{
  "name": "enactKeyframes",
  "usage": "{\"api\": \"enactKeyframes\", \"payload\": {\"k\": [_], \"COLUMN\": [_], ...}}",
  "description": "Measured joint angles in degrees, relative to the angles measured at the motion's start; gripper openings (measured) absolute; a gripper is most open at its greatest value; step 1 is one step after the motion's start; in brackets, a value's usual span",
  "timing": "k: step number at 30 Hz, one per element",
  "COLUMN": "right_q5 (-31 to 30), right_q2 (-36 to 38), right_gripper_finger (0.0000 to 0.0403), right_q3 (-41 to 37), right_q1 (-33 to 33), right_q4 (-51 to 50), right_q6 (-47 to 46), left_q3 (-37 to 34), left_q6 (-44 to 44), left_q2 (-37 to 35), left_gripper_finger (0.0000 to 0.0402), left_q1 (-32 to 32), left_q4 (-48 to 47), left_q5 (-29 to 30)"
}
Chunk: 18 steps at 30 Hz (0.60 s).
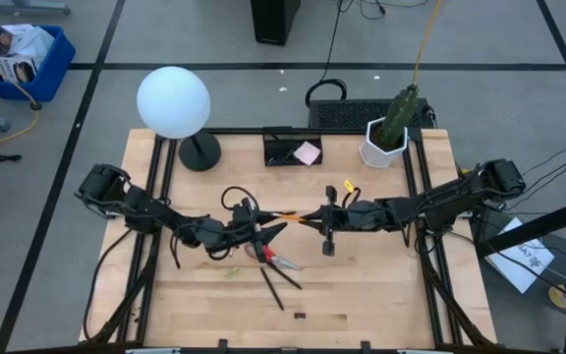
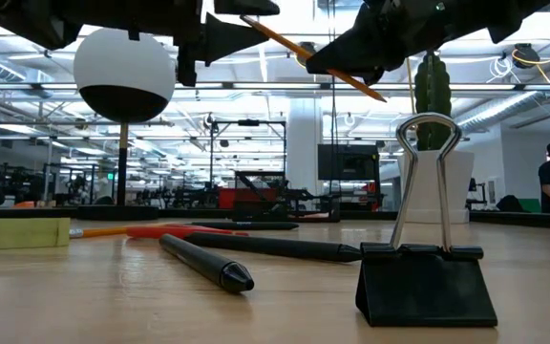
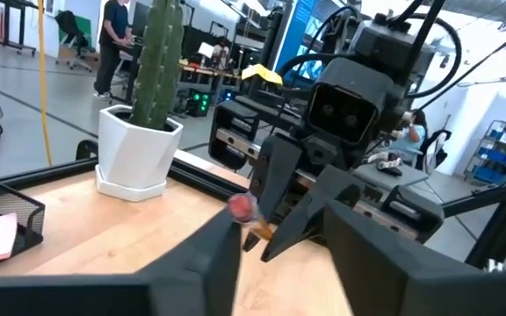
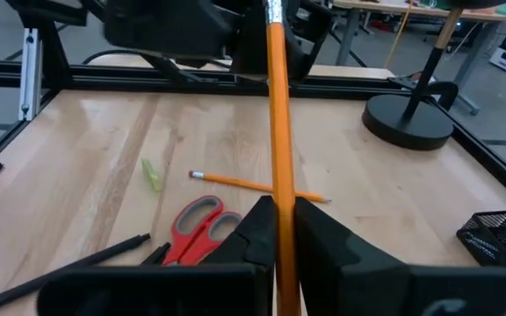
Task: Pick and place office supplies into organizer
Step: Put the pencil into the desk organizer
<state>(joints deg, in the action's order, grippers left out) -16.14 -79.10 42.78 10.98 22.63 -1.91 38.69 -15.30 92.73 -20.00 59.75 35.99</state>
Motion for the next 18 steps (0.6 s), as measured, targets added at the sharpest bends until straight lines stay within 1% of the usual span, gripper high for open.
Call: {"api": "enactKeyframes", "payload": {"k": [6, 8, 10, 11, 14, 16, 18], "right_q5": [2.7, 2.7, 3.0, 3.3, 7.0, 9.2, 9.9], "right_q2": [0.0, 0.0, 0.0, 0.0, 0.0, 0.0, 0.0], "right_gripper_finger": [0.0018, 0.0018, 0.0018, 0.0018, 0.0027, 0.0042, 0.0062], "right_q3": [0.0, 0.0, 0.0, 0.0, 0.0, 0.0, 0.1], "right_q1": [0.0, 0.0, 0.0, 0.0, -0.1, 0.0, 0.4], "right_q4": [0.3, 0.3, 0.3, 0.3, 0.3, 0.2, -0.6], "right_q6": [-0.5, -0.4, -0.2, -0.1, 0.1, -0.9, -1.6], "left_q3": [0.0, 0.0, 0.0, 0.0, 0.0, 0.0, 0.0], "left_q6": [1.4, 1.4, 1.4, 1.7, 2.1, 1.5, 1.0], "left_q2": [0.0, 0.0, 0.0, 0.0, 0.0, 0.0, 0.0], "left_gripper_finger": [0.0065, 0.0039, 0.0022, 0.0021, 0.0022, 0.0031, 0.0038], "left_q1": [0.4, 0.5, 0.4, 0.4, 0.4, 0.4, 0.2], "left_q4": [-0.1, 0.0, 0.0, 0.0, -0.1, -0.5, -0.9], "left_q5": [-0.2, -0.3, -0.6, -0.7, -0.9, -1.1, -1.3]}}
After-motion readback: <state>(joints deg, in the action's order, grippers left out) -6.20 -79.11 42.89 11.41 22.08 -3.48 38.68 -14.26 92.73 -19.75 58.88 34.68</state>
